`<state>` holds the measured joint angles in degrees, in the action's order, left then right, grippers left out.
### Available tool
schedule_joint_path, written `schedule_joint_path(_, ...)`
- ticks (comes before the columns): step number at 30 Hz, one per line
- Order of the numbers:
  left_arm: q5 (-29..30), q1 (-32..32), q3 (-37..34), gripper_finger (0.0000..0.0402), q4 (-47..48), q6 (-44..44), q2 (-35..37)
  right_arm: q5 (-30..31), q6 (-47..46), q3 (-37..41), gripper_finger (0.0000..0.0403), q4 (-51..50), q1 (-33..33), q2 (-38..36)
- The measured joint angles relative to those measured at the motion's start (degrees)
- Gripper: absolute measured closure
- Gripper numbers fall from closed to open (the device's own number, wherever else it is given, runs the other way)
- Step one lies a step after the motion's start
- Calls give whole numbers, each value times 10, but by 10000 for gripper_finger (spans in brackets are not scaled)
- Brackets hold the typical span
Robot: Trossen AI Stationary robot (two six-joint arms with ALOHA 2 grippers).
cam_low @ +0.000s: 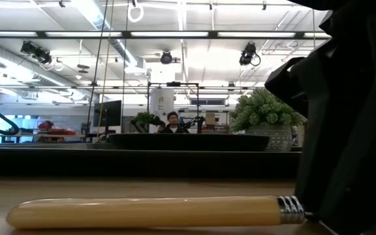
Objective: Pick and place plate/cup/fork/spoon on tray
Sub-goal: Put the orange spoon on the black tray to the left of the black plate
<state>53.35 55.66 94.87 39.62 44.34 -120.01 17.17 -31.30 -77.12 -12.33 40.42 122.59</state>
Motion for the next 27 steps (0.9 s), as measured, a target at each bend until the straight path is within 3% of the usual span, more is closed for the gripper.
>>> schedule_joint_path(12, 0, 0, 0, 326, 0, 1, 0, -38, -6, 0, 354, -11, 0, -8)
schedule_joint_path(20, 6, 0, 0, 326, 0, 1, 0, -40, 39, 0, 354, -179, 1, -124)
schedule_joint_path(27, 15, -11, 0, 326, 0, 3, 0, -20, 198, 0, 354, -347, -10, -206)
